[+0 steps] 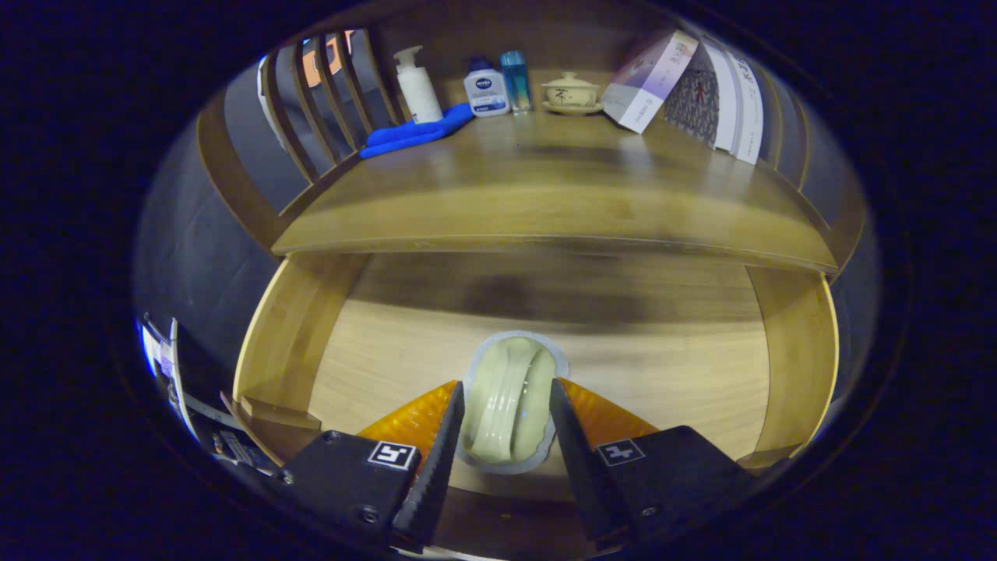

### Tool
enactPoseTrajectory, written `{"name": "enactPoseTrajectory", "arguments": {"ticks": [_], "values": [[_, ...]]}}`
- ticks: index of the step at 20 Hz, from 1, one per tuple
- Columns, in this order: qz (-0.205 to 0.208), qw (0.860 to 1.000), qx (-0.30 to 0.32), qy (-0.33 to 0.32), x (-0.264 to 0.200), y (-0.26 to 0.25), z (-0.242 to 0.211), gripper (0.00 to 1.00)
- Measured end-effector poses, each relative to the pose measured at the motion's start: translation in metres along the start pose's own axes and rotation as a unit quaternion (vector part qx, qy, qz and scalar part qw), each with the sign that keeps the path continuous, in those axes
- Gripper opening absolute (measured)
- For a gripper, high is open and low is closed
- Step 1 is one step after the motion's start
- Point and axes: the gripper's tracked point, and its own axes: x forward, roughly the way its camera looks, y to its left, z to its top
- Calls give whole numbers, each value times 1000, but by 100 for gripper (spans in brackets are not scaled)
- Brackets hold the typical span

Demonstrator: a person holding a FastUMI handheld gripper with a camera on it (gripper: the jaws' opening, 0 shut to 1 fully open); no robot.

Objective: Pull open the drawer, take out the items inside it, and place them on the countertop above the cabinet.

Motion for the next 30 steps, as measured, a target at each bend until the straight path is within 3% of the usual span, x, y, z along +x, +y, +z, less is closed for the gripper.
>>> {"name": "enactPoseTrajectory", "arguments": {"ticks": [5, 8, 14, 22, 30], "values": [[-18, 1000, -15, 10, 8, -6, -1, 60], [-28, 999, -22, 12, 11, -5, -2, 37], [-42, 999, -20, 6, 9, -10, -1, 21], [-40, 998, -24, -44, -48, -9, 22, 19], [-30, 993, -40, -105, -119, -1, 73, 19]]}}
